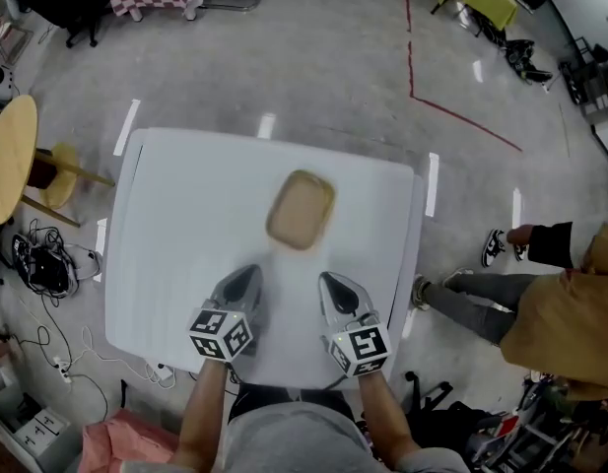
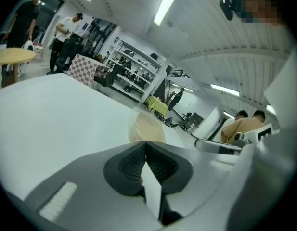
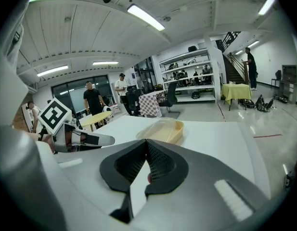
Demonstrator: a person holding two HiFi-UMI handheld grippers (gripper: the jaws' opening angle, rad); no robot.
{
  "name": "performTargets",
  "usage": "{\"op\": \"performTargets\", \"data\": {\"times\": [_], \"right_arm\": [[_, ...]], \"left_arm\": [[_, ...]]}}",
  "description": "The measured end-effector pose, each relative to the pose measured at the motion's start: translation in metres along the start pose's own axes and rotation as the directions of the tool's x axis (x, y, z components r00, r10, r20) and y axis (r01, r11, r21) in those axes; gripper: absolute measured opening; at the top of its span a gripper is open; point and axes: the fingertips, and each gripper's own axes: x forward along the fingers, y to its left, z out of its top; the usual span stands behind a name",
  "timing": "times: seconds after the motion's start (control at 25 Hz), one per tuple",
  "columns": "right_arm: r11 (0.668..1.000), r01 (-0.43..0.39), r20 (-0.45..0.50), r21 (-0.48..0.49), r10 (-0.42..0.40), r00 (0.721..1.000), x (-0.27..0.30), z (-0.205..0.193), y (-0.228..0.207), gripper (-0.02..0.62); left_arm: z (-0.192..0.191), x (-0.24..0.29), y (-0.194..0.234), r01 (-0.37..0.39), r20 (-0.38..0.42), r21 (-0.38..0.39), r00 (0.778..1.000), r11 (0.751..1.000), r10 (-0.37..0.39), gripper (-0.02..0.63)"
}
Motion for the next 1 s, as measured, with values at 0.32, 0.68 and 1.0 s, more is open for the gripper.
{"op": "performTargets", "data": {"times": [0.32, 0.68, 1.0], "right_arm": [[1.000, 0.022, -0.015, -0.004, -0.022, 1.000, -0.004, -0.004, -0.007, 0.005], [0.999, 0.037, -0.025, -0.003, -0.037, 0.999, -0.008, -0.007, -0.015, 0.005], [0.999, 0.045, -0.028, -0.005, -0.045, 0.999, -0.010, -0.008, -0.018, 0.005]], "left_arm": [[0.002, 0.012, 0.002, 0.124, 0.072, -0.300, 0.992, 0.946, -0.107, 0.143], [0.002, 0.041, 0.005, 0.163, 0.083, -0.432, 0.987, 0.887, -0.141, 0.231], [-0.002, 0.056, 0.007, 0.171, 0.074, -0.468, 0.985, 0.867, -0.155, 0.242]]}}
